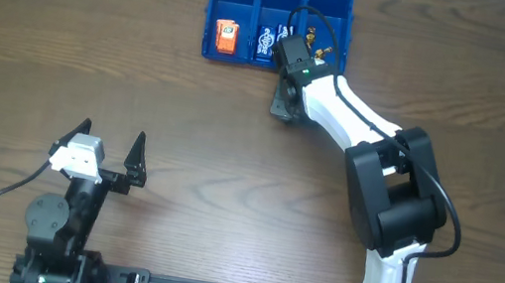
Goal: Sort Candies Into Trays
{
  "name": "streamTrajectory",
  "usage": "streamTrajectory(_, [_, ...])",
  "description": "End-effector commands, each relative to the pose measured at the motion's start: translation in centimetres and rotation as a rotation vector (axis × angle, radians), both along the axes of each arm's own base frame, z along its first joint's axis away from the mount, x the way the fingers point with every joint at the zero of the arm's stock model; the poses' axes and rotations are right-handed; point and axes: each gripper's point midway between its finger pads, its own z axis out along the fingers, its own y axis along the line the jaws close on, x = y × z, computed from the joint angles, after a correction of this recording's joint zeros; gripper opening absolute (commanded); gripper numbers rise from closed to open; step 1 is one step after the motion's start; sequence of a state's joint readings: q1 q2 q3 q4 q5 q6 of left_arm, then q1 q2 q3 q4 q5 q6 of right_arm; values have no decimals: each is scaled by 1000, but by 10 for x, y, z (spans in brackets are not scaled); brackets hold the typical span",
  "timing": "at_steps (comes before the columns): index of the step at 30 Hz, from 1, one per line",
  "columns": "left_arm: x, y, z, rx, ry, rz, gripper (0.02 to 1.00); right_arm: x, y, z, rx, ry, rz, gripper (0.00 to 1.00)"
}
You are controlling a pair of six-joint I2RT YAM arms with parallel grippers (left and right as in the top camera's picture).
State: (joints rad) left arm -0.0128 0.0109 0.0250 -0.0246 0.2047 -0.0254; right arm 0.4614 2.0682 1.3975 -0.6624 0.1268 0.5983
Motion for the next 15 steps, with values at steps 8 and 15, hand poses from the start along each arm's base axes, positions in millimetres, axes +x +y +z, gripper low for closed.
streamTrajectory(8, [-1,-2,-16,2,46,-12,998,41,-10,87,-41,-266,35,121])
streamTrajectory(15, [-1,-1,-16,2,46,-12,998,98,-43,210,-97,-624,19,121])
